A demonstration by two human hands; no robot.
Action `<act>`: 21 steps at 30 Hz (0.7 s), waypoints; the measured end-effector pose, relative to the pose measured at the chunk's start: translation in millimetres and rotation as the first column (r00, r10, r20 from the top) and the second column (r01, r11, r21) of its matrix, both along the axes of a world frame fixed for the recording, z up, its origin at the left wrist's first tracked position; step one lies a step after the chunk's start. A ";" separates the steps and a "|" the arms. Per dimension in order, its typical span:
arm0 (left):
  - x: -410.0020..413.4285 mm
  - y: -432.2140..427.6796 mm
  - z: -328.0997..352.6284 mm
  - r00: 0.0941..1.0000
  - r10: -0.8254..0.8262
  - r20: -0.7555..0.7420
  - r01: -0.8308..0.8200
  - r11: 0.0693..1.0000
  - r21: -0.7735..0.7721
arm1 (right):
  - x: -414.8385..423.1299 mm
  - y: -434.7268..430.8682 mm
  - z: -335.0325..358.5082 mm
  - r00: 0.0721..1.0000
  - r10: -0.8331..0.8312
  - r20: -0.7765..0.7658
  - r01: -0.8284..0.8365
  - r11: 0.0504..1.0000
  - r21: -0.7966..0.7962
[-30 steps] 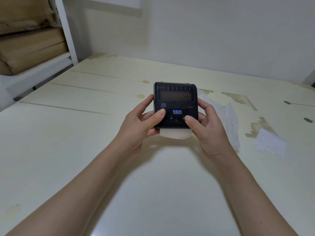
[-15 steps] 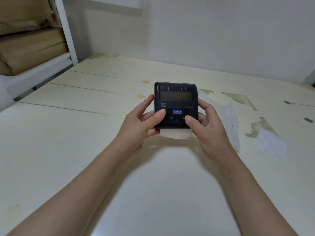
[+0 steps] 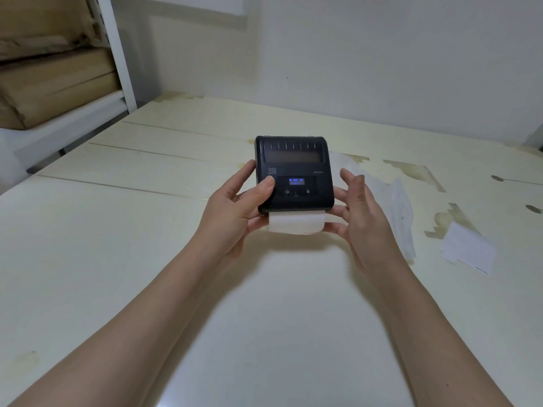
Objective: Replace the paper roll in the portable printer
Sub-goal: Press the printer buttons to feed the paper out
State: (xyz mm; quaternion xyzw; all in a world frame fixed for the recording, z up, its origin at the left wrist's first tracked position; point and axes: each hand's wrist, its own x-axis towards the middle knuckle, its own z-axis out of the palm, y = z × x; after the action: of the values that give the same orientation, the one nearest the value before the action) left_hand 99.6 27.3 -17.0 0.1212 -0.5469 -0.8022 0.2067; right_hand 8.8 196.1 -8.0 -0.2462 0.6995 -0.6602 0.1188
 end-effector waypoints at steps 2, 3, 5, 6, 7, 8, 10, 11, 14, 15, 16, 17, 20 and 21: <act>-0.5 -1.2 0.4 1.000 0.008 0.007 -0.008 1.000 0.022 | -0.2 -0.2 0.6 1.000 -0.008 0.020 0.008 1.000 0.008; -0.7 -1.7 0.3 1.000 0.008 0.012 -0.009 0.999 0.036 | 0.3 -0.4 0.7 1.000 -0.002 0.029 0.002 1.000 0.009; -0.3 -2.6 -0.4 1.000 0.005 0.022 -0.007 0.998 0.063 | 1.2 -1.3 0.1 0.999 0.011 0.052 -0.012 1.000 0.014; 0.0 -3.0 -0.7 1.000 0.004 0.024 -0.006 0.997 0.075 | 1.6 -1.8 -0.4 0.998 0.017 0.059 -0.018 1.000 0.017; 0.3 -3.3 -1.0 1.000 0.006 0.025 -0.008 0.996 0.088 | 2.1 -2.5 -0.1 0.998 0.022 0.064 -0.023 1.000 0.019; 0.5 -3.7 -1.1 1.000 0.011 0.025 -0.014 0.995 0.101 | 2.7 -2.8 0.3 0.997 0.023 0.071 -0.025 0.999 0.022; 0.8 -4.9 -0.9 0.999 0.029 0.022 -0.032 0.991 0.130 | 3.6 -3.1 1.0 0.995 0.021 0.100 -0.024 1.000 0.020; 0.9 -5.7 -0.8 0.999 0.038 0.022 -0.041 0.989 0.142 | 3.9 -3.2 1.2 0.993 0.025 0.117 -0.027 0.999 0.019; 0.8 -7.1 -1.4 0.998 0.058 0.023 -0.061 0.987 0.152 | 5.7 -3.6 2.4 0.987 0.033 0.154 -0.039 0.999 0.036; 0.8 -7.1 -1.6 0.998 0.063 0.024 -0.066 0.987 0.149 | 5.8 -3.8 2.4 0.986 0.032 0.162 -0.039 0.998 0.046; 0.8 -7.0 -1.9 0.997 0.069 0.026 -0.072 0.987 0.147 | 5.8 -3.9 2.2 0.986 0.028 0.166 -0.038 0.998 0.055; 0.8 -7.0 -2.2 0.997 0.076 0.027 -0.079 0.986 0.146 | 5.6 -4.2 1.9 0.985 0.024 0.168 -0.036 0.997 0.064; 0.6 -6.7 -2.7 0.995 0.091 0.036 -0.096 0.984 0.152 | 4.9 -4.7 1.3 0.983 0.017 0.180 -0.032 0.996 0.083; 0.4 -6.6 -2.7 0.995 0.097 0.039 -0.102 0.982 0.156 | 4.7 -4.9 1.0 0.983 0.017 0.183 -0.034 0.996 0.087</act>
State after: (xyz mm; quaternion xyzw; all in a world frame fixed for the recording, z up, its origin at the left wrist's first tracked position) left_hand 100.0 20.7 -19.7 0.1770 -0.4780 -0.8297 0.2276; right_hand 13.6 191.2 -7.0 -0.1879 0.7115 -0.6463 0.2018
